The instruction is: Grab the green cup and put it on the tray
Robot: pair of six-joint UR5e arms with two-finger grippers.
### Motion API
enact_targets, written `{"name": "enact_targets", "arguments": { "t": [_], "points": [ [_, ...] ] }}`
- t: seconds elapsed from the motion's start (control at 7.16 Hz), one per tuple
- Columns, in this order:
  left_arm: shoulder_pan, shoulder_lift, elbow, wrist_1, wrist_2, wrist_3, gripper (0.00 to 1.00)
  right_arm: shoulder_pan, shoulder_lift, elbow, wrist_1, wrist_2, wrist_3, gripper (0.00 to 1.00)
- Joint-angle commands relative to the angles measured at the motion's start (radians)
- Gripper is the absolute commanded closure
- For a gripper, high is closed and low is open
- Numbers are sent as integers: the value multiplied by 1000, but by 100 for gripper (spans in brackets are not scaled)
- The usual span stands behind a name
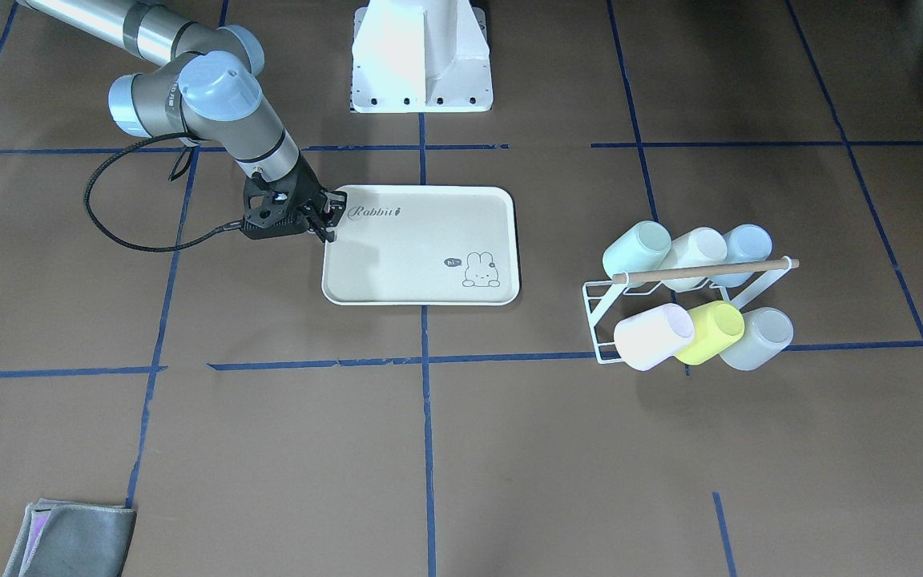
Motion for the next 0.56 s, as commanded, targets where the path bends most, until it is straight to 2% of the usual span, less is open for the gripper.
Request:
{"name": "enact_targets", "arguments": {
  "t": [0.0, 0.14, 0.28, 0.42],
  "points": [
    [0, 0, 2, 0, 0, -1, 0, -11, -3, -11, 2, -5, -3, 98],
    [0, 0, 2, 0, 0, 0, 0, -10, -3, -11, 6, -5, -6, 71],
    [0, 0, 2, 0, 0, 0, 0, -5, -4, -6, 3, -6, -2, 1],
    [0, -2, 2, 0, 0, 0, 0, 21, -6, -3, -1, 6, -5, 0]
  ]
}}
